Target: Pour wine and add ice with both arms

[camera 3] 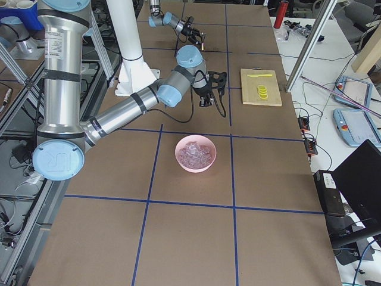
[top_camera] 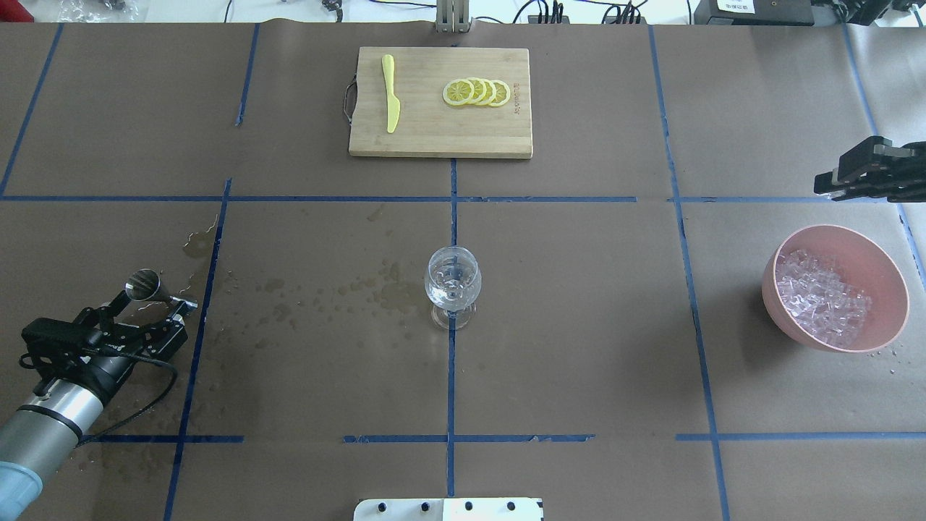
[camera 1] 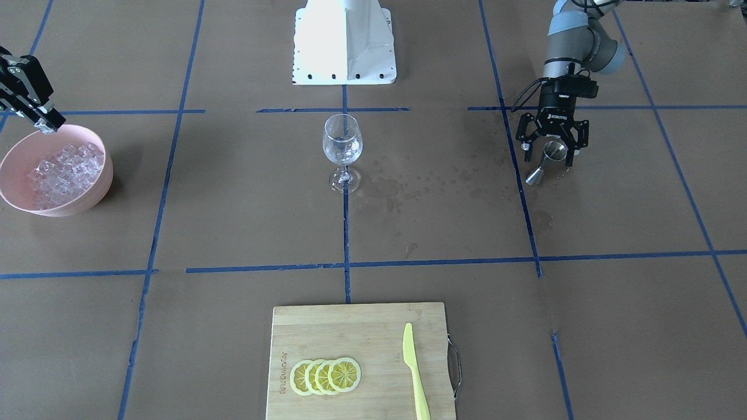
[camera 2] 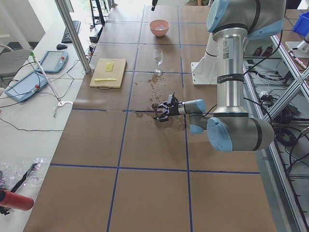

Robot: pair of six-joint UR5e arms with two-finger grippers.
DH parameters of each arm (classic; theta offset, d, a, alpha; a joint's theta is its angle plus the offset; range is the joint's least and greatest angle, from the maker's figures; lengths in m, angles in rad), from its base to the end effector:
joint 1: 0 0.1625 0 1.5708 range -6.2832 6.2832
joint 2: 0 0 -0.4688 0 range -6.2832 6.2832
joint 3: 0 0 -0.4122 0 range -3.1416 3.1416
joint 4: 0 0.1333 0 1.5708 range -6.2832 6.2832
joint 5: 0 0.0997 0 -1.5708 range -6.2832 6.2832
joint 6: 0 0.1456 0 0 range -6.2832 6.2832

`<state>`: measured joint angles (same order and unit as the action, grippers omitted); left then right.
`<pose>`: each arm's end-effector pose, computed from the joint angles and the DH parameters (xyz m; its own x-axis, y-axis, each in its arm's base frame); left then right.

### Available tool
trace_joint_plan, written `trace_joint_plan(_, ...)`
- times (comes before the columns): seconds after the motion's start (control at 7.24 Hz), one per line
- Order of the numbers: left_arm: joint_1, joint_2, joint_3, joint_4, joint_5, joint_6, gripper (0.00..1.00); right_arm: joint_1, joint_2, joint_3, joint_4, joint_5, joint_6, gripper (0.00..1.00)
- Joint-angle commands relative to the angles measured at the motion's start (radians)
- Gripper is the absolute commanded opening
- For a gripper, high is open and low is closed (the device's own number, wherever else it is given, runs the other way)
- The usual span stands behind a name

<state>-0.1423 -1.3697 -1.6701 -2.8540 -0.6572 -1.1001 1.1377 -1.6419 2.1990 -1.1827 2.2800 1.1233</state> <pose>0.3969 -0.3080 0.6053 0.7030 0.1792 -0.6882 0.5530 0.4708 0.6874 -0.1600 -0.4378 0.3961 0.4238 0.1340 0.8958 -0.3149 0.9491 0.0070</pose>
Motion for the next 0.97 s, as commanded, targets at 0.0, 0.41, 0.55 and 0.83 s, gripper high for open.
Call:
trace_joint_plan(0.0, 0.001, 0.052, -0.069, 0.039, -0.094, 0.000, 1.00, -0.021, 0.060, -0.004, -0.003, 0.006, 0.080, 0.00)
trace_joint_plan(0.41, 0.001, 0.152, -0.181, 0.063, -0.244, -0.001, 1.00, -0.106, 0.163, -0.021, -0.009, -0.016, 0.165, 0.00)
trace_joint_plan(0.55, 0.000, 0.156, -0.209, 0.091, -0.293, -0.001, 1.00, -0.171, 0.222, -0.022, -0.015, -0.040, 0.250, 0.00)
trace_joint_plan(0.83, 0.000, 0.188, -0.285, 0.145, -0.407, -0.001, 1.00, -0.292, 0.412, -0.024, -0.183, -0.109, 0.303, 0.00)
